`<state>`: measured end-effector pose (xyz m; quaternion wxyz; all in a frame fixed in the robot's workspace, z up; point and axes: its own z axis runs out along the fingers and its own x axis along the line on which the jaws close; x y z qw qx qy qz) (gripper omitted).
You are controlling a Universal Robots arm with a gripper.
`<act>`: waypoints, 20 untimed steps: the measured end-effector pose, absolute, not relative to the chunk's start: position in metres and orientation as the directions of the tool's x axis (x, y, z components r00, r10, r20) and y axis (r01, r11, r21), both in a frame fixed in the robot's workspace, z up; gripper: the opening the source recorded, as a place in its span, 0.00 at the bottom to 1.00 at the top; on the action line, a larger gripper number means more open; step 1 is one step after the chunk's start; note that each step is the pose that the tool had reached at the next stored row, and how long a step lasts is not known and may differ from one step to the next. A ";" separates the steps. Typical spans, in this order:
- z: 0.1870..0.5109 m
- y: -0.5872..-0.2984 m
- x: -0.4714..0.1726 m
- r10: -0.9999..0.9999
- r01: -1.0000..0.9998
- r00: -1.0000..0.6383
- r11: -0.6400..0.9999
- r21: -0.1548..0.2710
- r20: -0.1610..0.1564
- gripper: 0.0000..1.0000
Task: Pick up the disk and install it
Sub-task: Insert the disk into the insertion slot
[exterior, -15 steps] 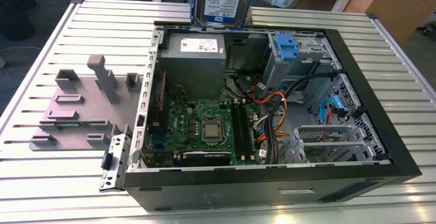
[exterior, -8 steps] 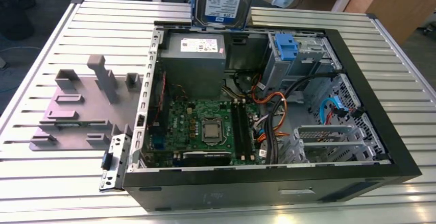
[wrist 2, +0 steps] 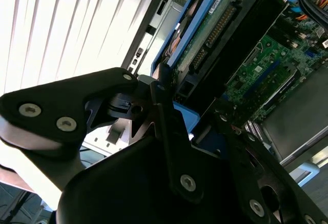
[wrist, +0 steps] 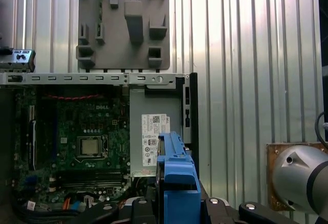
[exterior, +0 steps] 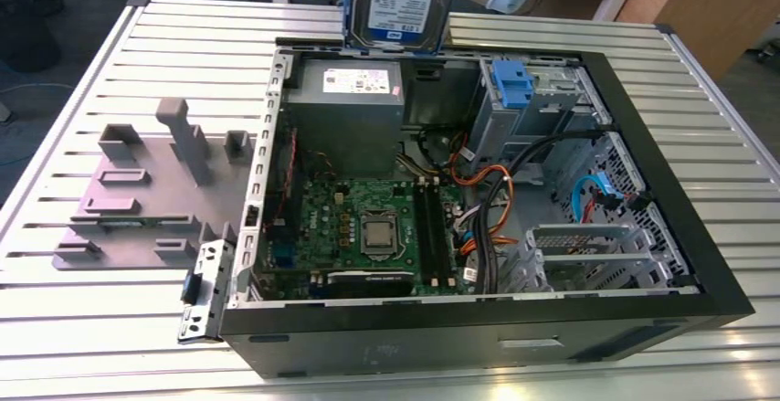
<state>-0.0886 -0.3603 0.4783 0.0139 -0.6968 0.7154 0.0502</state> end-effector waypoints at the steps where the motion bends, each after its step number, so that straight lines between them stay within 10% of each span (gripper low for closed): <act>1: 0.478 -0.360 -0.088 -0.996 -0.998 -0.028 0.024 0.052 -0.090 0.37; 20: 0.478 -0.362 -0.084 -0.996 -0.998 -0.029 0.024 0.052 -0.090 0.37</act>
